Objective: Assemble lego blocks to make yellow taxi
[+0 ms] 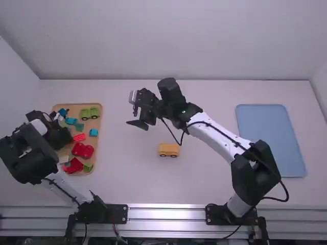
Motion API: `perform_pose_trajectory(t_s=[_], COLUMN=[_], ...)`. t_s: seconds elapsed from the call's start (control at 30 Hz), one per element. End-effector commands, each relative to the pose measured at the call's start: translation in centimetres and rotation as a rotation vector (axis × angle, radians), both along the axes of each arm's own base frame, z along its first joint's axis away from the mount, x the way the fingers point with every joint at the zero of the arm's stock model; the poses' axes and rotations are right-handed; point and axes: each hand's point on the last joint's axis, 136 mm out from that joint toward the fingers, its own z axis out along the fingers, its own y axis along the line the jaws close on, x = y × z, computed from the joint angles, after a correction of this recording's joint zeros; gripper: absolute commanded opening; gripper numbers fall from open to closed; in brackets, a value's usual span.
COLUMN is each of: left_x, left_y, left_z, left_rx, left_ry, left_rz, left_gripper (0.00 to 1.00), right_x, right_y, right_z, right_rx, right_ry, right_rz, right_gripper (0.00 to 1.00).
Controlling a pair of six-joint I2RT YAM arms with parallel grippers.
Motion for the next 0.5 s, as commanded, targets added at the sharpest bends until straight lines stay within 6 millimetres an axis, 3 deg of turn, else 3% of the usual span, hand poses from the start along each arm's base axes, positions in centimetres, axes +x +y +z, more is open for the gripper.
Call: perform_pose_trajectory(t_s=[0.0,0.1,0.23,0.47], left_x=[0.2,0.4,0.3,0.0], left_y=[0.5,0.6,1.2,2.1], left_z=[2.0,3.1,4.1,4.1], left_rx=[0.022,0.014,0.029,0.076], left_ry=[-0.015,-0.005,0.018,0.039], left_rz=[0.003,0.002,0.01,0.014], left_gripper=[0.56,0.55,0.45,0.43], right_x=[0.2,0.2,0.2,0.2], right_y=[0.1,0.1,0.0,0.0], right_z=[2.0,2.0,1.9,1.9], right_rx=[0.03,0.031,0.027,0.028], right_ry=[-0.029,-0.031,-0.026,-0.026], right_rz=[-0.002,-0.003,-0.003,-0.003], right_gripper=[0.99,0.99,0.99,0.99])
